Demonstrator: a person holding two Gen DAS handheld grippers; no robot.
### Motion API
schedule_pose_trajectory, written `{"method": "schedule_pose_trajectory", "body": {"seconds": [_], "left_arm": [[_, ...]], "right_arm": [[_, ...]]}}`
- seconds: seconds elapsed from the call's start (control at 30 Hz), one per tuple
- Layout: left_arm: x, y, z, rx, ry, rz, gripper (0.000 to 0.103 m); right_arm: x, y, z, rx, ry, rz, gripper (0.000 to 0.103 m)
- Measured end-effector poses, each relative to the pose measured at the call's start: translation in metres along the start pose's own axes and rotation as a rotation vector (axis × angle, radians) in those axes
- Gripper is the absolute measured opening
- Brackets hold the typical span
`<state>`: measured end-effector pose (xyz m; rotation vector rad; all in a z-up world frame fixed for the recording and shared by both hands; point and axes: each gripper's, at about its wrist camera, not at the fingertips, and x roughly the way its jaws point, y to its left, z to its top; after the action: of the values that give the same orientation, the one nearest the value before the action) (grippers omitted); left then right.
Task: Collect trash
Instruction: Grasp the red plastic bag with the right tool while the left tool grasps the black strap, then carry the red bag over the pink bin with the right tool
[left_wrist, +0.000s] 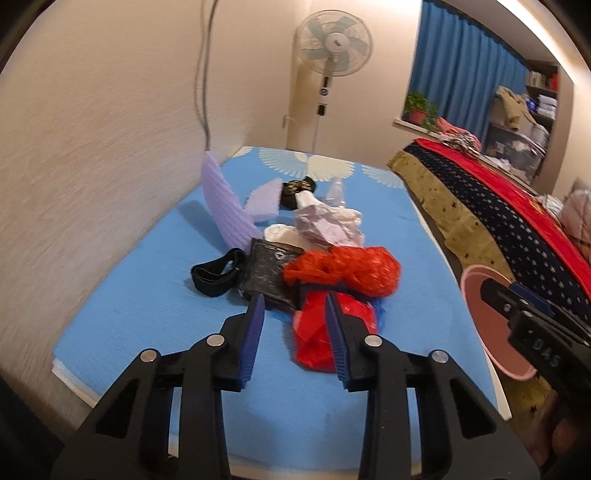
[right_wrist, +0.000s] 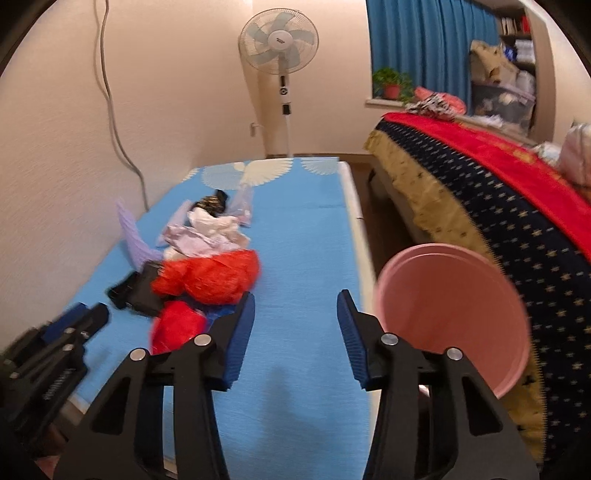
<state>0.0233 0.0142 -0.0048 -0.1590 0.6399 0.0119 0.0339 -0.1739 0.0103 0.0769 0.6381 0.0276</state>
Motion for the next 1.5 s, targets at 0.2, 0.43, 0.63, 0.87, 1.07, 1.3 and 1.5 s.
{"method": "schedule_pose_trajectory", "body": {"seconds": [0.2, 0.43, 0.63, 0.87, 1.07, 1.3, 1.5], "left_arm": [[0.022, 0.017, 0.007, -0.064, 0.0, 0.07, 0.034], [0.043, 0.043, 0.02, -0.148, -0.023, 0.179, 0.026], [0.072, 0.071, 0.021, -0.273, 0.052, 0.219, 0.026], [0.092, 0.073, 0.015, -0.297, 0.134, 0.176, 0.018], [0.089, 0.069, 0.016, -0.273, 0.129, 0.169, 0.001], [0.07, 0.067, 0.028, -0.247, 0.053, 0.195, 0.001], [0.05, 0.06, 0.033, -0.204, 0.002, 0.172, 0.001]], "right_arm": [[0.027, 0.014, 0.012, 0.036, 0.009, 0.096, 0.047], [0.07, 0.032, 0.018, 0.047, 0.09, 0.153, 0.051], [0.102, 0.042, 0.015, 0.049, 0.18, 0.159, 0.053], [0.118, 0.049, 0.008, 0.031, 0.238, 0.179, 0.029], [0.103, 0.049, 0.012, 0.002, 0.202, 0.196, 0.01], [0.072, 0.036, 0.023, 0.007, 0.134, 0.166, 0.009], [0.043, 0.02, 0.026, 0.022, 0.076, 0.122, 0.009]]}}
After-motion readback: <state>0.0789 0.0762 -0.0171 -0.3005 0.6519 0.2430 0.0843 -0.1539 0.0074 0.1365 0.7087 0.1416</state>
